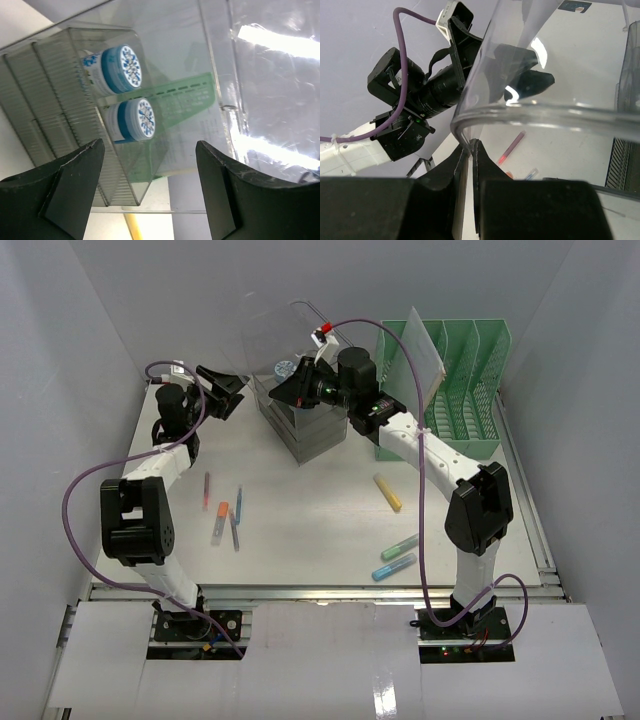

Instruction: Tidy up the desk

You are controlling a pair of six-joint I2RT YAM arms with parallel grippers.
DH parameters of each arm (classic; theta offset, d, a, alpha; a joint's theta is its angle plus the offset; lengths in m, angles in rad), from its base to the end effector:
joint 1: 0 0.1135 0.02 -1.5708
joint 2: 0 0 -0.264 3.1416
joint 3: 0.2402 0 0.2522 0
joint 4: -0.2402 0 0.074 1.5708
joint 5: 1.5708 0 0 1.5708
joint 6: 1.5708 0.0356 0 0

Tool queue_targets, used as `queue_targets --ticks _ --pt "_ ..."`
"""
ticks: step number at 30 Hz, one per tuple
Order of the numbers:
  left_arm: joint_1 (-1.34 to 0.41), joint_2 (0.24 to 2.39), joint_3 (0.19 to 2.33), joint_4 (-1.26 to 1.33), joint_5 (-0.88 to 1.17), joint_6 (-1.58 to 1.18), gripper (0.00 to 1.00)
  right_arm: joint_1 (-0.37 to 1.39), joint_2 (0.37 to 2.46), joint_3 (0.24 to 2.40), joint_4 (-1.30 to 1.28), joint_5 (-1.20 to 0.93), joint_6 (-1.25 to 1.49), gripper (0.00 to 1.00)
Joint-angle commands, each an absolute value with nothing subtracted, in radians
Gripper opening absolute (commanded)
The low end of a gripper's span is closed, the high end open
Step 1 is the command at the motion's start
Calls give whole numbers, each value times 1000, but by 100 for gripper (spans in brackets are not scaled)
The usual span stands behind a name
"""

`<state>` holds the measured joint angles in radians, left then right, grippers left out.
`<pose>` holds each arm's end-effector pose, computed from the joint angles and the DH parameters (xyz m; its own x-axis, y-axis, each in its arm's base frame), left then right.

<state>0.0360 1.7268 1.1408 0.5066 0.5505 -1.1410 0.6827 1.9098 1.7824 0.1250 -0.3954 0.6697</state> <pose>0.4027 -0.0041 0.2805 -0.4789 -0.7925 -0.3777 0.1323 0.3601 -0.9235 0.3523 0.3042 0.3906 -0.5484 0.2924 -0.7834 -0.6896 0.3718 0.6215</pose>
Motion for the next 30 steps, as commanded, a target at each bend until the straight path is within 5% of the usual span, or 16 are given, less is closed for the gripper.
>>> queue_targets --ticks 1,3,6,10,22,30 --pt "34 1717 1163 582 624 -1185 84 687 1846 1764 194 -422 661 18" --pt "35 1713 1163 582 624 -1187 84 686 1837 1751 193 -422 651 28" --pt "35 1706 1163 572 621 -1190 84 684 1805 1699 192 -425 619 58" --pt "43 1698 1142 566 613 -1190 85 675 1734 1584 157 -453 544 80" --pt "72 1708 1105 167 492 -1001 84 612 1349 1124 125 -839 49 98" --pt "69 1816 1109 192 551 -977 77 393 1290 978 123 -1189 -51 93"
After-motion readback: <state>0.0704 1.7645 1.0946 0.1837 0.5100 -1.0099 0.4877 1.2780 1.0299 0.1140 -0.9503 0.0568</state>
